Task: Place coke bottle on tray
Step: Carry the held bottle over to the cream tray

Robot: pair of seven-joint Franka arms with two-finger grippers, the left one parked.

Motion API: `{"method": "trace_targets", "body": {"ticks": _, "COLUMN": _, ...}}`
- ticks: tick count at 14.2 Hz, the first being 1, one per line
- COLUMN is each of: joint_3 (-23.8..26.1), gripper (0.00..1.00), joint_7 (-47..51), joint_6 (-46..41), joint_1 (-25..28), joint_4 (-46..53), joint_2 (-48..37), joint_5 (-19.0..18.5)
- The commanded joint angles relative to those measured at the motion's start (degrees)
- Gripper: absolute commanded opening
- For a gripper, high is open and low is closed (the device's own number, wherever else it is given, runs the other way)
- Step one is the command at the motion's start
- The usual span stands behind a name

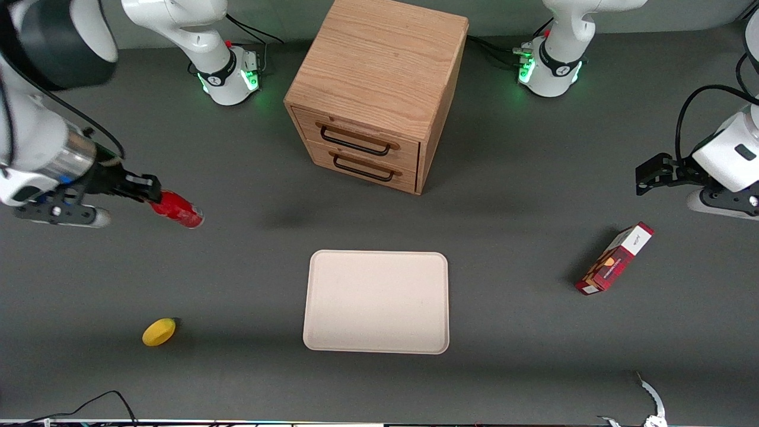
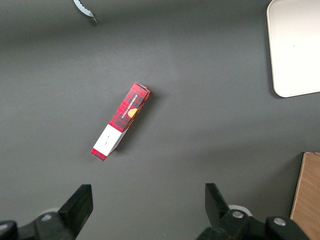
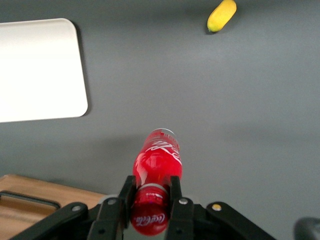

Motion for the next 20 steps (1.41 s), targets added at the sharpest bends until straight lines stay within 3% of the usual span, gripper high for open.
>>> {"method": "trace_targets", "body": {"ticks": 1, "joint_3": 0.2, "gripper": 0.00, "joint_7": 4.3, "joint_6": -9.8, "joint_1": 2.6, "joint_4": 22.6, "joint_2": 13.5, "joint_5": -0.4}}
{"method": "trace_targets", "body": {"ticks": 4, "joint_3": 2.6, "gripper": 0.00, "joint_7": 13.9, "joint_6": -8.2, "joint_1": 4.5, "joint_4": 31.3, "joint_2": 21.4, "joint_5": -0.4}}
{"method": "trace_targets", "body": {"ticks": 9, "joint_3": 3.3, "gripper": 0.00, "joint_7": 33.7, "joint_6": 9.5, "joint_1": 10.4, "joint_4": 32.5, "joint_2": 32.2, "joint_5": -1.3}}
{"method": "trace_targets", "body": {"ticks": 14, "joint_3": 3.4, "gripper": 0.00, "joint_7": 45.3, "joint_6": 23.1, "joint_1": 14.0, "joint_4": 32.4, "joint_2": 40.6, "joint_5": -5.5}}
{"method": "trace_targets", "body": {"ticks": 17, "joint_3": 6.7, "gripper": 0.00, "joint_7": 50.7, "joint_6": 28.1, "joint_1": 14.5, "joint_4": 32.1, "joint_2": 45.0, "joint_5": -12.1}}
{"method": "trace_targets", "body": {"ticks": 20, "joint_3": 8.4, "gripper": 0.00, "joint_7": 53.0, "joint_6": 28.9, "joint_1": 14.5, "joint_4": 31.9, "joint_2": 47.2, "joint_5": -13.7}}
